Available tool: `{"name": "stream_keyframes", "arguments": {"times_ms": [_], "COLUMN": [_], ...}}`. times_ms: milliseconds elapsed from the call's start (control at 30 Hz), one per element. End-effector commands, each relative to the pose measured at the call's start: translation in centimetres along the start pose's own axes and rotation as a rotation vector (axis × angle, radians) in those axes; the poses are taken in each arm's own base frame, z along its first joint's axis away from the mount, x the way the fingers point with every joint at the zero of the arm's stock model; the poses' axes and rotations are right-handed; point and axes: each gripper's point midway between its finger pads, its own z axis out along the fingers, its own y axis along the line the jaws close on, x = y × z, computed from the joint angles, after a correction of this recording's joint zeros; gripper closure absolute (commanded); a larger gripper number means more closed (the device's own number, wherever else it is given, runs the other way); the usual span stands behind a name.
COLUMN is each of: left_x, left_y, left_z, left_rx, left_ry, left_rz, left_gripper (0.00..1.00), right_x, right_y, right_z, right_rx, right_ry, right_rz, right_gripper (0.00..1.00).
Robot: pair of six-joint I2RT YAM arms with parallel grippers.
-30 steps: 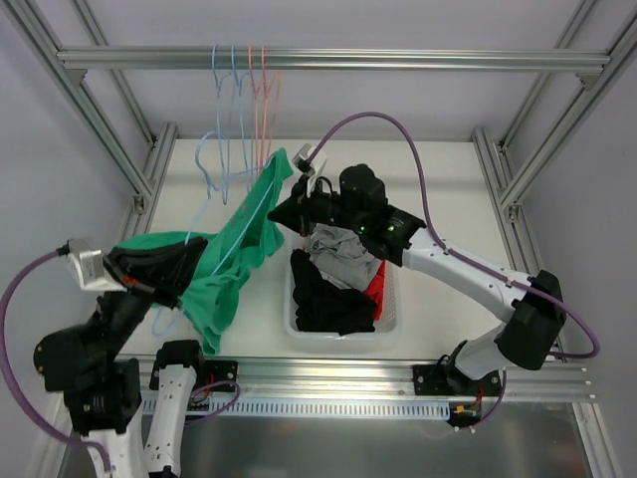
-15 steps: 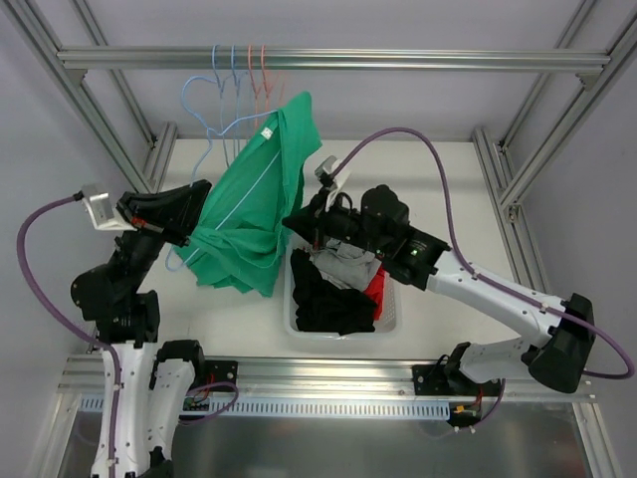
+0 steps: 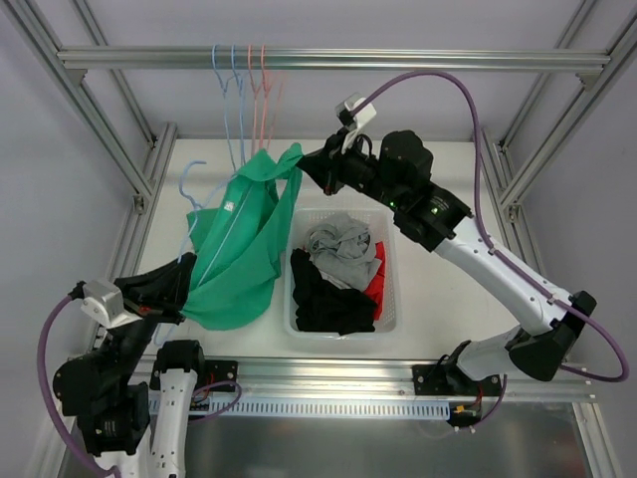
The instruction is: Remove the tank top from the hanger
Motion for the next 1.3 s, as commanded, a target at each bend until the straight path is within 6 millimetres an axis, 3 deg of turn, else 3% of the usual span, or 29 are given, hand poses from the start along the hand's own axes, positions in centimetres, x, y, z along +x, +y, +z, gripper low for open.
{"name": "stream_keyframes", "arguments": {"times_ms": [0,33,133,200,233,300,333,467,533,600,700,800,833,867,900,933,967,1000,1033,1133,1167,1267], "left_x": [3.9,5.1,5.7,4.4,4.2,3.2,2.9,0.9,-1.0,-1.9,-3.9,-5.5,-5.0,-7.2,-7.7,-6.5,-9.6,-8.8,-9.4,-11.2,-11.8,-12.8], "left_y": [0.6,0.6,-0.1,-1.2,-1.7,-2.6,-3.0,-3.6,-3.8,-2.7,-2.1,-2.2,-1.9,-2.6,-2.6,-1.8,-2.9,-1.8,-1.7,-0.7,-0.3,0.5], "left_z": [-2.8,-3.6,-4.8,-5.8,-5.9,-6.1,-6.1,-6.6,-7.0,-6.5,-6.2,-4.5,-3.2,-2.3,-1.3,0.2,0.6,2.4,3.1,5.7,6.2,7.3], "left_rx": [-0.05,-0.06,-0.032,-0.007,0.012,0.041,0.055,0.049,0.019,-0.046,-0.094,-0.061,-0.044,0.009,0.035,0.053,0.128,0.133,0.149,0.184,0.185,0.214], "left_ry": [0.154,0.2,0.247,0.205,0.202,0.189,0.184,0.135,0.081,0.066,0.007,-0.077,-0.071,-0.171,-0.207,-0.211,-0.354,-0.353,-0.388,-0.497,-0.535,-0.656], "left_rz": [0.045,0.034,0.027,0.04,0.031,0.036,0.037,0.056,0.071,0.068,0.077,0.067,0.011,0.028,0.007,-0.061,-0.014,-0.04,-0.033,-0.025,-0.023,-0.005], "left_gripper": [1.0,1.0,1.0,1.0,1.0,1.0,1.0,1.0,1.0,1.0,1.0,1.0,1.0,1.0,1.0,1.0,1.0,1.0,1.0,1.0,1.0,1.0], "right_x": [-4.2,-4.5,-5.3,-3.3,-4.3,-2.2,-2.4,0.3,0.8,1.4,1.6,2.1,2.6,3.1,2.8,4.0,4.6,4.1,5.9,6.6,8.7,10.6], "right_y": [-1.8,-2.9,-4.2,-5.2,-4.8,-5.7,-5.8,-5.9,-5.2,-4.6,-2.6,0.3,1.1,2.7,3.5,5.1,5.8,6.7,7.8,9.8,10.7,11.6], "right_z": [0.0,0.2,1.4,3.4,3.8,5.5,5.8,6.1,5.7,5.3,5.5,5.7,5.6,5.4,5.2,4.9,4.6,3.8,3.3,1.3,0.8,-0.5], "right_rx": [0.069,0.104,0.12,0.121,0.103,0.114,0.114,0.116,0.083,0.048,-0.059,-0.214,-0.247,-0.293,-0.315,-0.346,-0.357,-0.371,-0.382,-0.409,-0.413,-0.381], "right_ry": [-0.066,-0.071,-0.07,-0.001,-0.015,0.046,0.045,0.097,0.078,0.09,0.09,0.106,0.12,0.141,0.123,0.151,0.161,0.144,0.176,0.176,0.214,0.238], "right_rz": [-0.036,-0.036,-0.035,-0.019,-0.019,-0.004,0.0,0.054,0.083,0.095,0.116,0.201,0.216,0.226,0.216,0.214,0.205,0.182,0.182,0.137,0.135,0.122], "right_gripper": [1.0,1.0,1.0,1.0,1.0,1.0,1.0,1.0,1.0,1.0,1.0,1.0,1.0,1.0,1.0,1.0,1.0,1.0,1.0,1.0,1.0,1.0]}}
